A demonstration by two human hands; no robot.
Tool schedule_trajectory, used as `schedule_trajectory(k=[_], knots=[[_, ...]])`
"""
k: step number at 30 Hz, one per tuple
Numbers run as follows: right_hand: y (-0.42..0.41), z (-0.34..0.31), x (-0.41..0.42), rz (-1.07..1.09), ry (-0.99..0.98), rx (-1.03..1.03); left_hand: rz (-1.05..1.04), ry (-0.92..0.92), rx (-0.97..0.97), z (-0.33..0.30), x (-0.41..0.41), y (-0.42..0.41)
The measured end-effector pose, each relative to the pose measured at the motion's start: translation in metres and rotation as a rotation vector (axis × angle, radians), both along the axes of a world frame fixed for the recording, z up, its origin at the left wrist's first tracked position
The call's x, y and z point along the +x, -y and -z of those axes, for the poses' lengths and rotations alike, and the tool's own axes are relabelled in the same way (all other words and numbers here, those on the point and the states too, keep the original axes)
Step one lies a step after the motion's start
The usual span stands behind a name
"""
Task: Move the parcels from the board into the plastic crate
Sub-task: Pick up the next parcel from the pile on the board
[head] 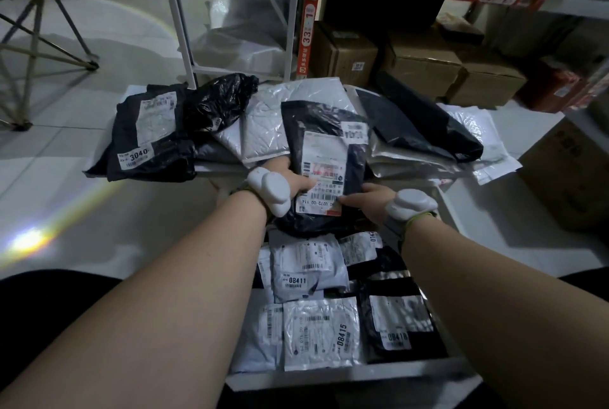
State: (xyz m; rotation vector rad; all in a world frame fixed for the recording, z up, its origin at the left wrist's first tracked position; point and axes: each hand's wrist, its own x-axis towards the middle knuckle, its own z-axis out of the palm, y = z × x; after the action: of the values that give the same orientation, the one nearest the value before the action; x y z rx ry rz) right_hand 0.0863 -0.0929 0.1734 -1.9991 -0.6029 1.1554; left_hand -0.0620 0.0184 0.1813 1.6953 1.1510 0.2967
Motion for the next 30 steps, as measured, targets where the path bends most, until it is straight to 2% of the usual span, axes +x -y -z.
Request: schedule_trajectory(k=[3,7,14,21,27,30], knots=[[0.018,0.008,0.002,0.035,0.019,0.009,0.019,-0.056,0.009,0.001,-0.001,0.019],[0.04,0.018,0.004,0.063,-0.098,0.017,0.077,-0.067,-0.092,0.001,-0.002,0.043],[0.065,0.036,0.0,0.011,-0.152,0.016,0.19,-0.089,-0.101,0.009,-0.003,0.069],[0.067,0.079,0.021,0.017,-0.142,-0.043,0.155,-0.071,-0.099,0.029,-0.001,0.073],[0.072,0.075,0.027,0.038,-0.062,-0.107,0.156,-0.273,-0.086,0.053,-0.008,0.073],[0.069,0.092,0.036,0.061,-0.07,-0.094,0.077,-0.245,-0.084,0.061,-0.013,0.07]])
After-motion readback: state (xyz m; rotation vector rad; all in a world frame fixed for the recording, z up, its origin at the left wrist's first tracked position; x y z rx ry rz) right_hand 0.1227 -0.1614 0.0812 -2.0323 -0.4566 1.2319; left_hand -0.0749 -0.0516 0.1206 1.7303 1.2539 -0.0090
